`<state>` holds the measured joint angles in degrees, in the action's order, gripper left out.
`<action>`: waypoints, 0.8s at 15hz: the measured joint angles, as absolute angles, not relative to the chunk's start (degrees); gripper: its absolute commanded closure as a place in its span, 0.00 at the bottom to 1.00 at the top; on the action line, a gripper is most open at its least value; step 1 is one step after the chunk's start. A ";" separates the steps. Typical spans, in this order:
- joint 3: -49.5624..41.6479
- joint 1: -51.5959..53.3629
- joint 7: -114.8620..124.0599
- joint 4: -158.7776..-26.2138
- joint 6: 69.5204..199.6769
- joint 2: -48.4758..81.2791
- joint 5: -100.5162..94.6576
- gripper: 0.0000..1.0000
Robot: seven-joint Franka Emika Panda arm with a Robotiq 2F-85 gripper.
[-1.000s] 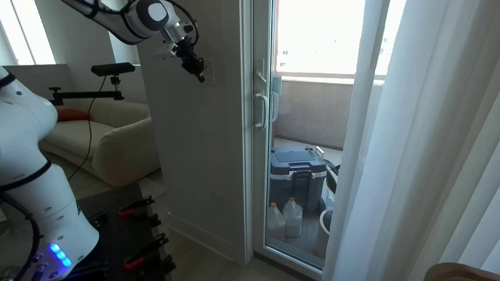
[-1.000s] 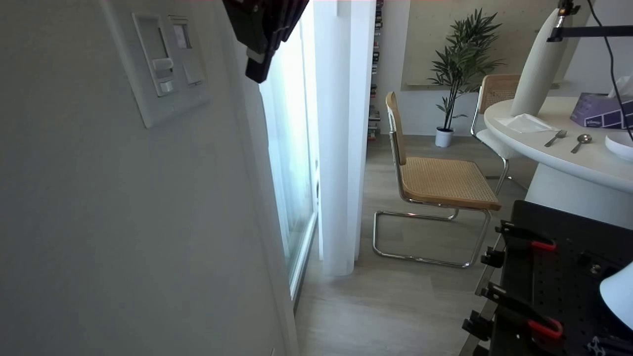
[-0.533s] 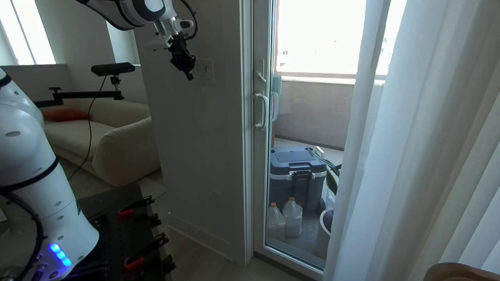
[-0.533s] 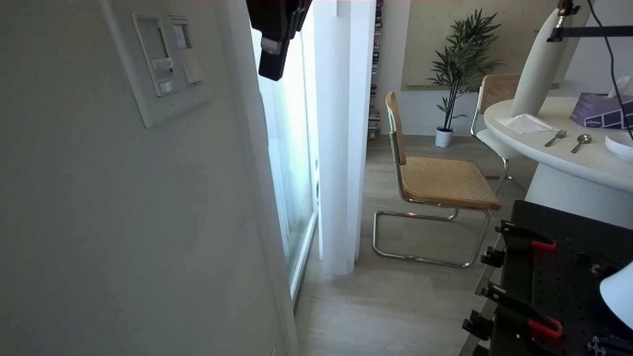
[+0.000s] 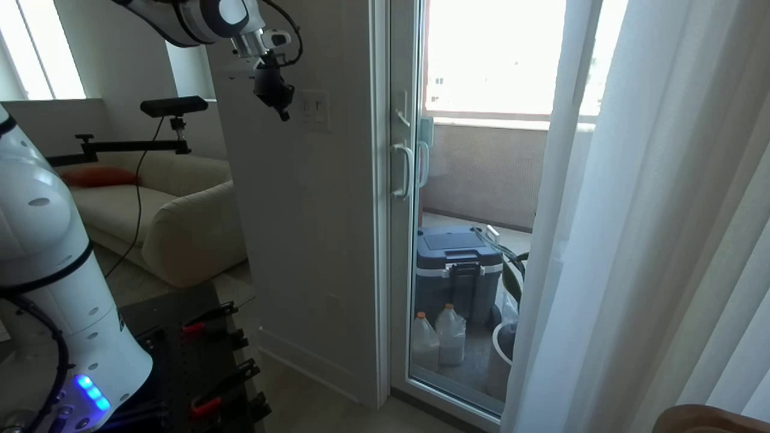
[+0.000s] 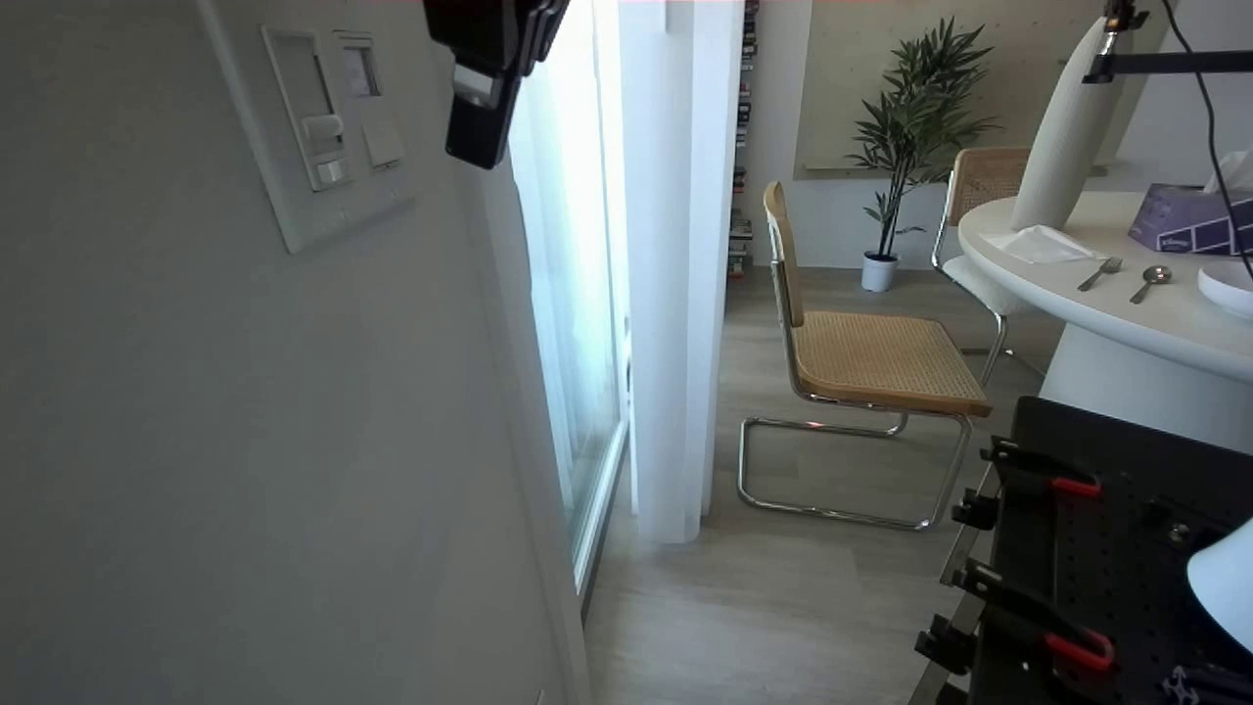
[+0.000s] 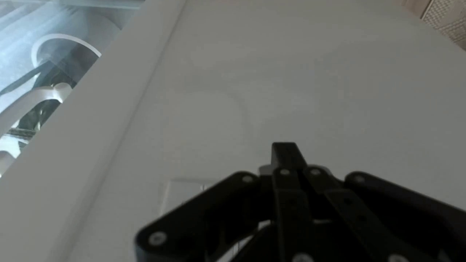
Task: Turn on the left light switch
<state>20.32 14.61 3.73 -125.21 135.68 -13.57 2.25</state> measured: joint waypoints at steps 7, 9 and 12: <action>20.25 15.48 3.76 -125.21 145.12 -10.61 2.22 1.00; 20.23 15.45 3.89 -125.19 147.67 -9.50 1.83 1.00; 20.02 15.36 4.69 -125.15 150.98 -8.06 0.36 1.00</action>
